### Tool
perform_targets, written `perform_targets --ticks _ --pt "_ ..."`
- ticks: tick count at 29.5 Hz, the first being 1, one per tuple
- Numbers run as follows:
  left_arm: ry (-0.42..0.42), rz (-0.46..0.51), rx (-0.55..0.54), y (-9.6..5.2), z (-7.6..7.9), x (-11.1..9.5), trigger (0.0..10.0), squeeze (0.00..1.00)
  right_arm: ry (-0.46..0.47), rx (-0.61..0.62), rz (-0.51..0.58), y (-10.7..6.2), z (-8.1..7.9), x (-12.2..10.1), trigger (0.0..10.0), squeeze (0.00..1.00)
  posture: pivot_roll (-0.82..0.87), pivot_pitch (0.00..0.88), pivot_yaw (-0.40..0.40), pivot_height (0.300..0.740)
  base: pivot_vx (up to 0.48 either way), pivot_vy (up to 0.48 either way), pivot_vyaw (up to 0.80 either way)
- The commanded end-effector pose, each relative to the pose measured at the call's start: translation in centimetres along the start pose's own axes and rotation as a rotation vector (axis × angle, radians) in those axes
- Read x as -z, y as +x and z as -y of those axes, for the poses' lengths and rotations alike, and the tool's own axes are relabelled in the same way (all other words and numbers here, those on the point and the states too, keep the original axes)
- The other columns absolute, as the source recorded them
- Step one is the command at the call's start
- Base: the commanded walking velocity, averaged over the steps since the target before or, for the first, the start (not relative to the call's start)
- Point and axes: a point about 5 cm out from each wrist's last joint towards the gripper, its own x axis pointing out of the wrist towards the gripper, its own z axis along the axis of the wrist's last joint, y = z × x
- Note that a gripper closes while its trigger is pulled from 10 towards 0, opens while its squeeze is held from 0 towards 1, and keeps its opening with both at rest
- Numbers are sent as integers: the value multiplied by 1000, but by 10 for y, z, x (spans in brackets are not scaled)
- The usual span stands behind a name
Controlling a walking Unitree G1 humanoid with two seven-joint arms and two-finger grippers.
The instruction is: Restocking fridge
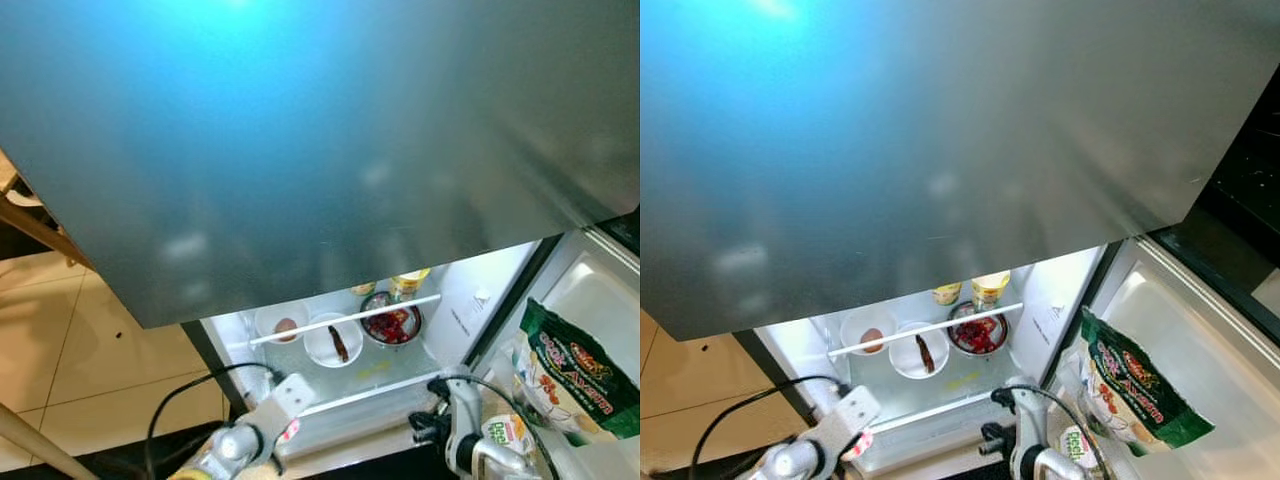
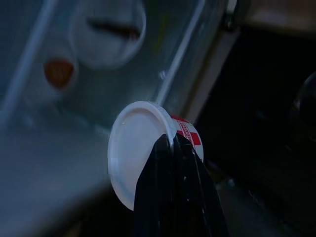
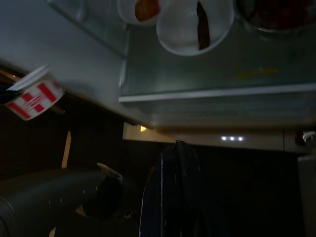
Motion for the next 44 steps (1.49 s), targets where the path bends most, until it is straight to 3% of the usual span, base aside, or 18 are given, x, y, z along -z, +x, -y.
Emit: perform_targets --ticks 1,2,3,5,6,11,15,18,22,30,39,44 --pt "61 34 9 3 0 -9 10000 0 12 -2 8 2 -2 -3 10000 0 -34 0 27 735 0 0 0" --pt "127 55 17 6 0 -17 10000 0 27 -1 19 2 -2 -5 10000 0 -33 0 24 730 0 0 0" --pt "127 55 17 6 0 -17 10000 0 27 -1 19 2 -2 -5 10000 0 -33 0 24 730 0 0 0" --pt "298 99 -5 11 -6 -37 10000 0 30 -14 26 4 -4 -8 10000 0 -31 0 32 720 0 0 0" --pt "298 99 -5 11 -6 -37 10000 0 30 -14 26 4 -4 -8 10000 0 -31 0 32 720 0 0 0" --pt "477 209 -46 16 -14 -69 10000 0 63 15 18 3 -2 -4 10000 0 -32 23 41 695 0 0 0" --pt "518 221 -44 16 -13 -73 10000 0 64 19 14 2 -1 -3 10000 0 -33 21 42 690 0 0 0" --pt "663 231 -79 19 -14 -82 10000 0 96 48 17 -1 4 2 10000 0 -40 34 54 675 0 0 0" --pt "748 226 -135 21 -19 -88 10000 0 115 59 24 -3 5 5 10000 0 -42 50 64 660 0 0 0" --pt "775 228 -232 22 -34 -102 10000 0 150 68 49 -4 6 7 10000 0 -41 69 77 626 0 0 0" --pt "761 234 -308 21 -47 -114 10000 0 151 74 57 -4 6 8 10000 0 -45 80 80 626 0 0 0" --pt "689 281 -364 20 -54 -132 10000 0 121 70 44 -4 7 6 10000 0 -53 93 78 611 0 0 0"
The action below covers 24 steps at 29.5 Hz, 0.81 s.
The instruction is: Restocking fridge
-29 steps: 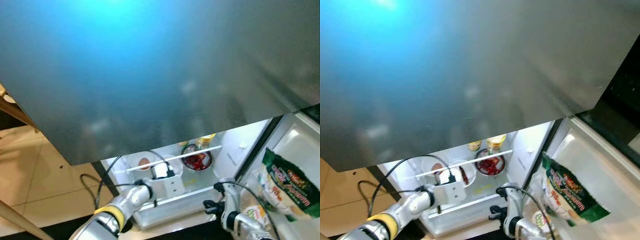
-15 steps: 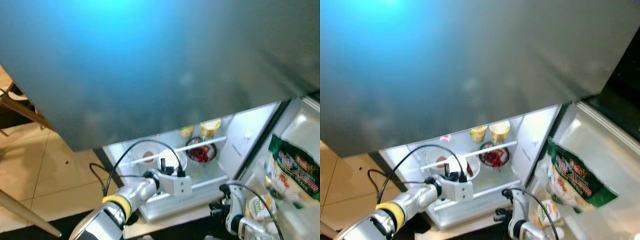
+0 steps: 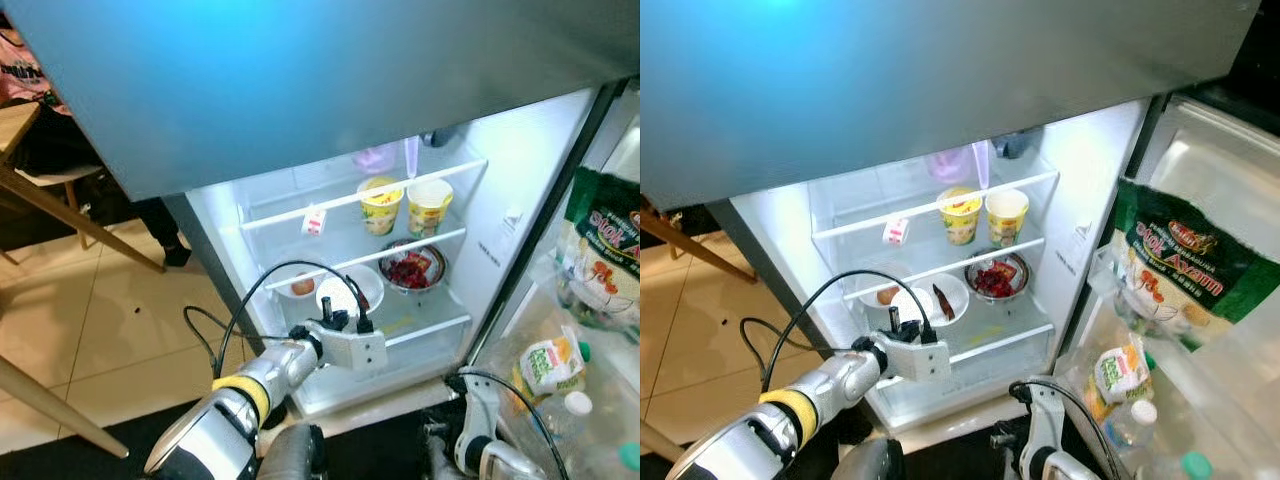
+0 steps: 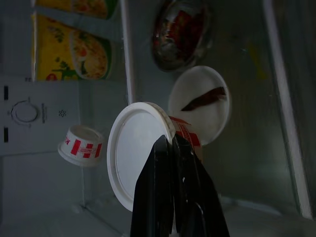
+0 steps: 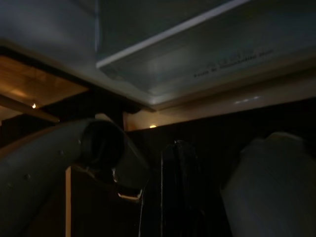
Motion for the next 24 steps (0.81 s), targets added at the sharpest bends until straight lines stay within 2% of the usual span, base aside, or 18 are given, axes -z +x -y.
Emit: perform_targets --ticks 1,6,10,12,14,21,23,24 --pt "-34 6 -34 3 -6 -5 10000 0 -2 -3 -6 1 -1 2 10000 0 -55 94 79 606 0 0 0" --pt "-41 72 -93 9 -17 -18 10000 0 -4 -2 3 0 0 0 10000 0 -61 95 84 591 0 0 0" --pt "-43 95 -112 10 -21 -23 10000 0 -5 -1 8 -1 1 -1 10000 0 -58 94 84 591 0 0 0" --pt "-54 154 -174 15 -35 -36 10000 0 2 2 22 -1 2 -1 10000 0 -61 100 84 591 0 0 0" --pt "-48 162 -194 17 -41 -40 10000 0 3 3 28 -1 1 -2 10000 0 -62 102 85 591 0 0 0" --pt "-22 128 -212 22 -50 -41 10000 0 -2 -5 47 0 0 -6 10000 0 -71 110 91 591 0 0 0" --pt "24 83 -236 24 -65 -35 10000 0 -4 -8 54 0 0 -6 10000 0 -83 141 106 591 0 0 0" --pt "24 83 -236 24 -65 -35 10000 0 -4 -8 54 0 0 -6 10000 0 -83 141 106 591 0 0 0"
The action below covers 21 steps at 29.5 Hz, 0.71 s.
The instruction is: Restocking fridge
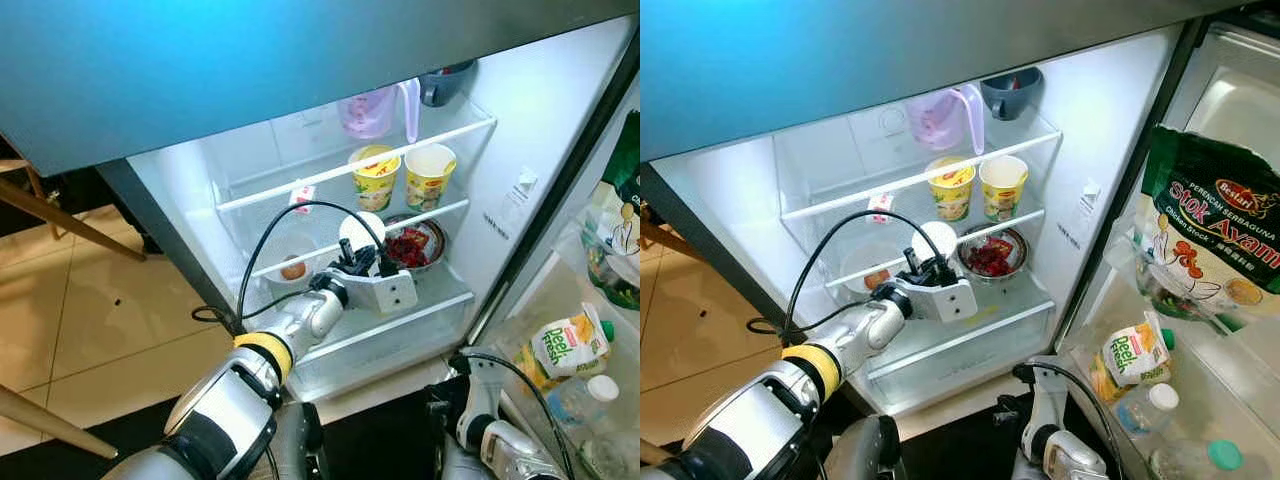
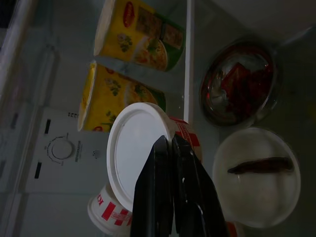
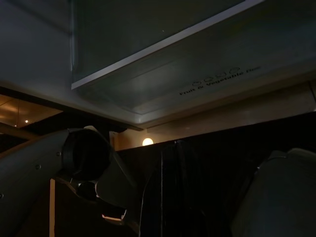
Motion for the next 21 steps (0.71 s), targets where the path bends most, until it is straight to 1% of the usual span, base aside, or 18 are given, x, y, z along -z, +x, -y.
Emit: perform_targets --ticks 1,2,3,5,7,8,10,12,14,15,17,20,21 --pt "31 -38 -9 1 -6 7 10000 0 34 -4 -38 -2 -2 16 10000 0 -83 141 106 591 0 0 0" --pt "42 -47 -11 1 -8 8 10000 0 34 -4 -36 -3 -2 16 10000 0 -83 141 106 591 0 0 0" --pt "46 -75 -16 0 -11 14 10000 0 38 -3 -34 -3 -2 18 10000 0 -92 159 113 591 0 0 0" --pt "48 -106 -22 -1 -13 20 10000 0 44 -2 -32 -4 -1 20 10000 0 -92 159 113 591 0 0 0" --pt "64 -166 -33 -5 -18 32 10000 0 49 -4 -33 -6 -1 24 10000 0 -96 171 120 591 0 0 0" --pt "64 -191 -42 -6 -22 38 10000 0 49 -4 -35 -7 -1 27 10000 0 -98 190 125 591 0 0 0" --pt "60 -230 -58 -8 -29 46 10000 0 54 -4 -36 -9 -1 30 10000 0 -101 198 129 591 0 0 0" --pt "60 -237 -63 -9 -31 48 10000 0 56 -5 -36 -9 -1 32 10000 0 -104 212 133 591 0 0 0" --pt "60 -284 -83 -11 -40 57 10000 0 54 -11 -33 -11 -1 35 10000 0 -113 240 138 591 0 0 0" --pt "60 -284 -83 -11 -40 57 10000 0 54 -11 -33 -11 -1 35 10000 0 -113 240 138 591 0 0 0" --pt "60 -323 -106 -14 -50 65 10000 0 50 -17 -28 -12 -1 36 10000 0 -118 256 140 591 0 0 0" --pt "59 -333 -116 -14 -54 68 10000 0 48 -21 -25 -13 -1 37 10000 0 -122 266 140 591 0 0 0" --pt "57 -344 -127 -15 -58 70 10000 0 45 -24 -20 -14 0 37 10000 0 -127 279 142 591 0 0 0"
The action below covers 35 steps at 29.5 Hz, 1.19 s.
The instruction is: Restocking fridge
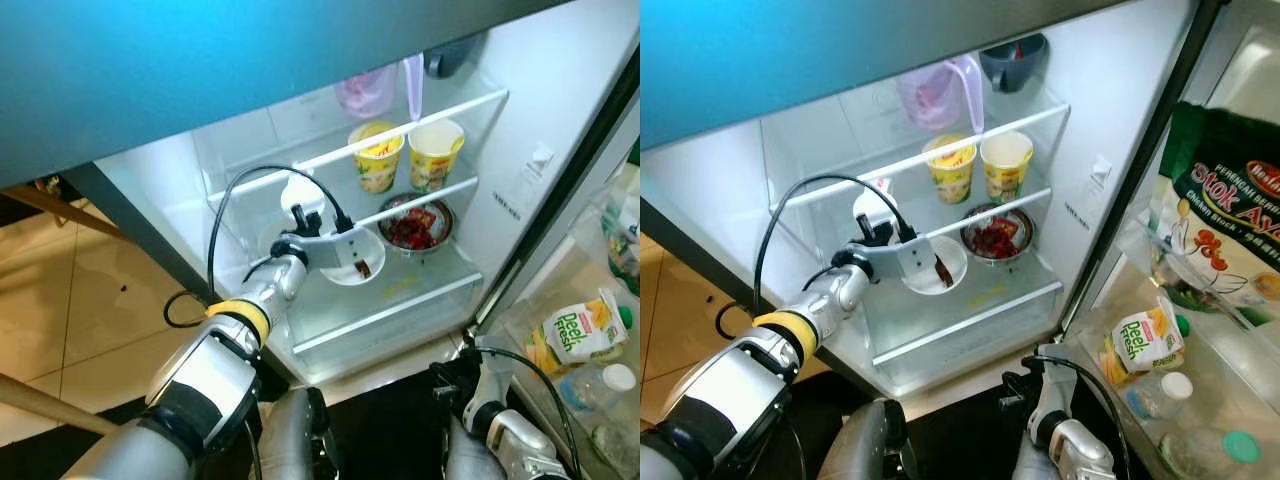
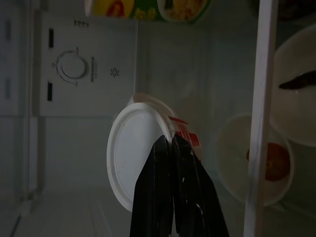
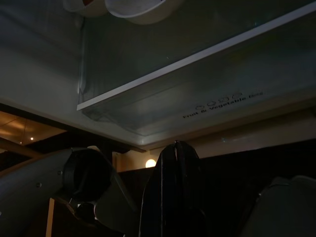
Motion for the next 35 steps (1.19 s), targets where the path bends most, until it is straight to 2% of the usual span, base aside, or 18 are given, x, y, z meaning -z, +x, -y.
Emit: perform_targets --ticks 1,2,8,9,15,20,21,22,23,27,28,29,33,35 --pt "3 -63 -2 -3 -5 18 10000 0 88 20 -139 -16 -2 46 10000 0 -127 279 142 591 0 0 0" --pt "-6 -74 -19 -2 -11 21 10000 0 82 13 -129 -18 -2 47 10000 0 -140 299 149 591 0 0 0" --pt "-6 -86 -44 0 -20 23 10000 0 79 7 -105 -21 -1 48 10000 0 -159 316 151 591 0 0 0" --pt "-2 -88 -50 0 -23 24 10000 1000 78 6 -103 -21 -2 48 10000 0 -161 318 151 591 0 0 0" --pt "-11 -92 -120 1 -35 27 10000 1000 73 4 -101 -21 -2 48 10000 0 -159 306 152 591 0 0 0" --pt "-34 -77 -137 1 -35 25 10000 1000 73 6 -99 -20 -2 47 10000 0 -155 300 149 591 0 0 0" --pt "-78 -45 -159 1 -34 21 10000 0 71 4 -97 -19 -2 45 10000 0 -153 284 144 591 0 0 0" --pt "-78 -45 -159 1 -34 21 10000 0 71 4 -97 -19 -2 45 10000 0 -153 284 144 591 0 0 0" --pt "-140 40 -191 0 -31 9 10000 0 66 3 -93 -16 -2 40 10000 0 -138 264 137 591 0 0 0" --pt "-166 78 -198 -1 -29 4 10000 0 64 1 -93 -15 -2 38 10000 0 -138 264 137 591 0 0 0" --pt "-197 108 -190 -2 -24 -2 10000 0 59 1 -95 -14 -2 36 10000 0 -128 250 134 591 0 0 0" --pt "-237 163 -170 -5 -12 -11 10000 0 54 0 -96 -11 -3 32 10000 0 -119 228 128 591 0 0 0" --pt "-258 204 -149 -10 0 -19 10000 0 52 -4 -95 -8 -3 30 10000 0 -111 213 124 591 0 0 0" --pt "-275 234 -120 -17 17 -25 10000 0 45 -5 -98 -6 -4 27 10000 0 -109 197 120 591 0 0 0"
